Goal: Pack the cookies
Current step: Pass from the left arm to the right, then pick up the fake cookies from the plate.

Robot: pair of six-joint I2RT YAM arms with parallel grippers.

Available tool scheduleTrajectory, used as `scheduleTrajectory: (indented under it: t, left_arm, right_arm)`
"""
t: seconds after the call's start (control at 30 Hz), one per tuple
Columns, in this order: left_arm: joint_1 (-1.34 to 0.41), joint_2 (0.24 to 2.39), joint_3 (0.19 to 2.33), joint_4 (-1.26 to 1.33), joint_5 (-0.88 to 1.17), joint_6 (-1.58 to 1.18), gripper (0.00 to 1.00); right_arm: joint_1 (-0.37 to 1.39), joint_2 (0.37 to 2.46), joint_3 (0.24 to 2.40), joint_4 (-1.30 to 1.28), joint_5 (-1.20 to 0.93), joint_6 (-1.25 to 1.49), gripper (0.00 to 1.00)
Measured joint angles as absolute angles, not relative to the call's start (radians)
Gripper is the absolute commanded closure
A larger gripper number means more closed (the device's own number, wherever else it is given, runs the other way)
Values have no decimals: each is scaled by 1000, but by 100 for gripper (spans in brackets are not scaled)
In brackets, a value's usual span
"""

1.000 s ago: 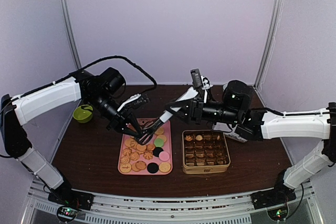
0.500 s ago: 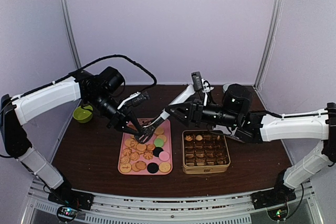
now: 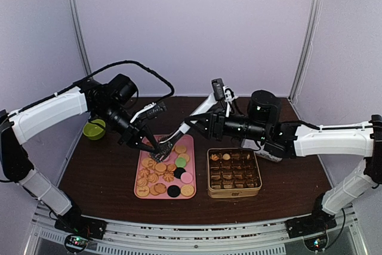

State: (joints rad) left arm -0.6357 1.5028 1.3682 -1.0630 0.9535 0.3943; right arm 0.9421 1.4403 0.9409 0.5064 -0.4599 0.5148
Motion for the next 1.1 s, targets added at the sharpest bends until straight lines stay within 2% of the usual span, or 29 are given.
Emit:
scheduleTrajectory:
  t: [0.1,0.13,0.33,0.5,0.7,0.77,0.83,0.87,0.9,1.1]
  left_arm:
    - [-636,1502,1364,-1062,950,400,100]
    - [-636,1501,1361,-1059,946,407,97]
    - [-630,1485,1329,-1019,911,431,63]
    - [-598,1479,1300,-981,876,439,42]
    - [-494,1444,1259,-964,837,441,36]
    - [-444,1422,1243,-963,823,445,28]
    - [-392,1399,1227,-961,810,451,24]
    - [-363,1385,1218,-960,806,452,15]
    - [-339,1376,1211,-960,802,454,10]
    - [-211,1339,1179,-964,739,468,6]
  right_arm:
    - [957,1417,944,459,-421,485,48]
    - [964,1406,945,441,-406,475,48]
    - [1000,1394,947,383,-345,432,50]
    - [1037,1395,959,317,-284,383,52]
    - [1075,1413,1015,261,-200,308,54]
    - [1089,1431,1042,242,-167,277,55]
    - [1103,1451,1062,225,-133,249,55]
    - [1110,1460,1066,223,-116,235,55]
    - [1115,1467,1069,219,-102,227,55]
    - [1149,1545,1115,186,-8,160,55]
